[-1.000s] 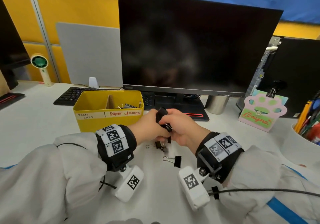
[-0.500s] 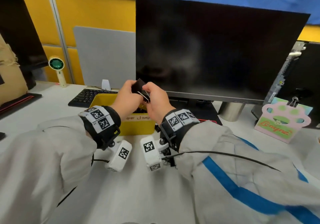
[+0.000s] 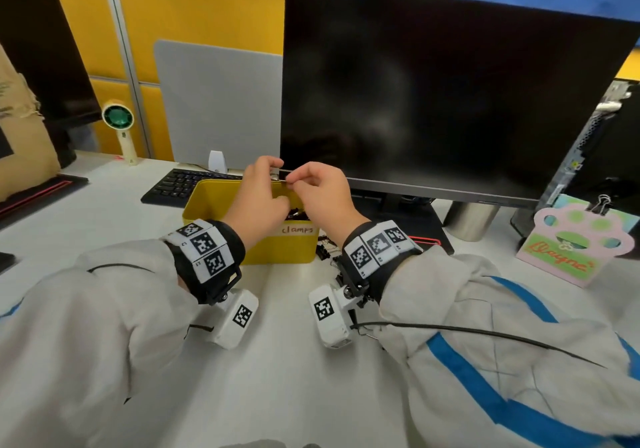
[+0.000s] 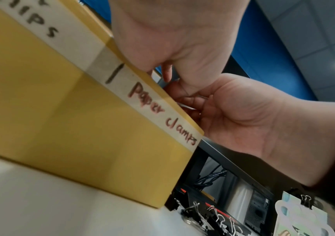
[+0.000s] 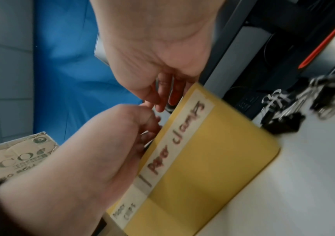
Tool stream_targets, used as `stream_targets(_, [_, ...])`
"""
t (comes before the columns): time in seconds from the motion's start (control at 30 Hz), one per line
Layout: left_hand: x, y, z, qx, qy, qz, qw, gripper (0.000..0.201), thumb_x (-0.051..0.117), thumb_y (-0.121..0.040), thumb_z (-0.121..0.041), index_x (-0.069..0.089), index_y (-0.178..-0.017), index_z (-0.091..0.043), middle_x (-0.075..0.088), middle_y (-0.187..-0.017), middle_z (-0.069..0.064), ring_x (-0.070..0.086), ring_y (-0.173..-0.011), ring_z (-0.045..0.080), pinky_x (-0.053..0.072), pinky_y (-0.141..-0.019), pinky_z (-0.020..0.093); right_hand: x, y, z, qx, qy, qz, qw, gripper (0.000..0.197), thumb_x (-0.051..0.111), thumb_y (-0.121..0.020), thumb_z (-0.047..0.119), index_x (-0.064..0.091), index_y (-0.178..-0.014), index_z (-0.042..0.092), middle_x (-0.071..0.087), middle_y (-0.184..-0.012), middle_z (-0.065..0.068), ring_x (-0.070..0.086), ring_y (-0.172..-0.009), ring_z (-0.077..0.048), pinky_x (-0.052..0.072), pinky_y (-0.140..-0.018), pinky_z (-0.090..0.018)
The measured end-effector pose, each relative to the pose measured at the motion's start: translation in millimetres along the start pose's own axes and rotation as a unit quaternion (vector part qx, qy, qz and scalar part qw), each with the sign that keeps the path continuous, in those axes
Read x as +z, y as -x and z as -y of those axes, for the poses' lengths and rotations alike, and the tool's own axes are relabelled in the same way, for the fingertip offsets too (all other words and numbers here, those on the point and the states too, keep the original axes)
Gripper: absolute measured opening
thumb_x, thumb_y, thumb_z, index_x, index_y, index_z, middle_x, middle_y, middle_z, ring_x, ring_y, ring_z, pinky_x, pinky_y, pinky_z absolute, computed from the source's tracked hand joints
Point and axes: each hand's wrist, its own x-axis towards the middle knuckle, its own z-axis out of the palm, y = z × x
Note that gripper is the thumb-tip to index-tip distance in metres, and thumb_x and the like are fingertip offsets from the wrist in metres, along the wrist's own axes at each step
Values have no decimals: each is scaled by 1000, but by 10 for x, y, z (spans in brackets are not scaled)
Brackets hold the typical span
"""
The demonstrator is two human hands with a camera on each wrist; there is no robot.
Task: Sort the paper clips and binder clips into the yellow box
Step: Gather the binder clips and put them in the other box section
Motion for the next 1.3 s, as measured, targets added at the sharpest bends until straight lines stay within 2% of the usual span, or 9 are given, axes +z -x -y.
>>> stream_targets(0.13, [-19, 127, 15, 66, -12, 48, 997, 18, 70, -90, -30, 64, -107, -29, 65, -107, -12, 60, -101, 5, 50, -88, 27, -372, 87, -242, 24, 31, -62, 997, 20, 57, -92, 6, 72, -90, 19, 68, -85, 7, 62, -78, -4, 46, -63, -12])
stream_targets(0.2, [-16, 175, 14, 72, -63, 119, 988, 16, 72, -88, -43, 69, -98, -32, 70, -91, -13, 64, -89, 3, 53, -81, 29, -563, 143, -428, 92, 70, -60, 991, 23, 54, -93, 5, 71, -91, 20, 65, -84, 6, 61, -78, -9, 45, -64, -19])
stream_targets(0.4, [27, 180, -39, 69, -168, 150, 972, 19, 65, -92, -48, 74, -99, -33, 69, -90, -16, 62, -87, 4, 57, -82, 34, -684, 219, -692, 156, 167, 127, 965, 37, 49, -100, 6, 62, -133, 16, 61, -103, -4, 51, -59, -7, 39, -45, -13])
stream_targets(0.67, [27, 170, -29, 64, -172, 164, 969, 22, 63, -93, -49, 74, -103, -33, 69, -92, -15, 61, -88, 4, 55, -78, 27, -407, 228, -410, 67, 415, 348, 838, 37, 39, -106, 31, 53, -139, 21, 62, -126, -9, 58, -110, -26, 42, -88, -30])
stream_targets(0.87, [40, 184, -41, 66, -162, 162, 971, 18, 64, -93, -46, 72, -99, -32, 68, -90, -14, 62, -87, 7, 57, -80, 31, -774, 347, -315, 85, 333, 393, 853, 31, 48, -103, 22, 68, -127, 26, 64, -127, 6, 57, -113, -10, 45, -102, -28])
stream_targets(0.97, [68, 198, -67, 84, -155, 154, 972, 13, 69, -92, -35, 70, -104, -31, 66, -99, -12, 61, -96, 9, 55, -88, 33, -1062, 403, -177, 86, 292, 355, 884, 28, 54, -101, 22, 71, -122, 26, 67, -125, 11, 58, -114, -4, 44, -94, -18])
stream_targets(1.1, [118, 334, -315, 214, -197, 100, 951, 23, 74, -85, -39, 65, -106, -33, 55, -107, -10, 51, -104, 11, 49, -87, 30, -1457, 538, -23, 99, 314, 339, 881, 25, 68, -93, 32, 71, -118, 31, 70, -113, 13, 63, -105, -5, 49, -89, -21])
stream_targets(1.17, [191, 458, -498, 208, -245, 181, 929, 37, 75, -78, -57, 62, -104, -36, 53, -105, -12, 54, -94, 10, 52, -79, 29, -1616, 680, 53, 124, 341, 375, 853, 31, 78, -84, 38, 70, -113, 33, 70, -108, 11, 64, -100, -8, 53, -87, -27])
stream_targets(1.3, [403, 615, -620, 86, -407, 396, 818, 117, 85, -46, -75, 29, -144, -42, 50, -128, -6, 56, -102, 17, 54, -88, 37, -1825, 1108, 140, 210, 416, 468, 751, 61, 94, -58, 43, 60, -108, 41, 59, -116, 5, 63, -89, -12, 56, -73, -28])
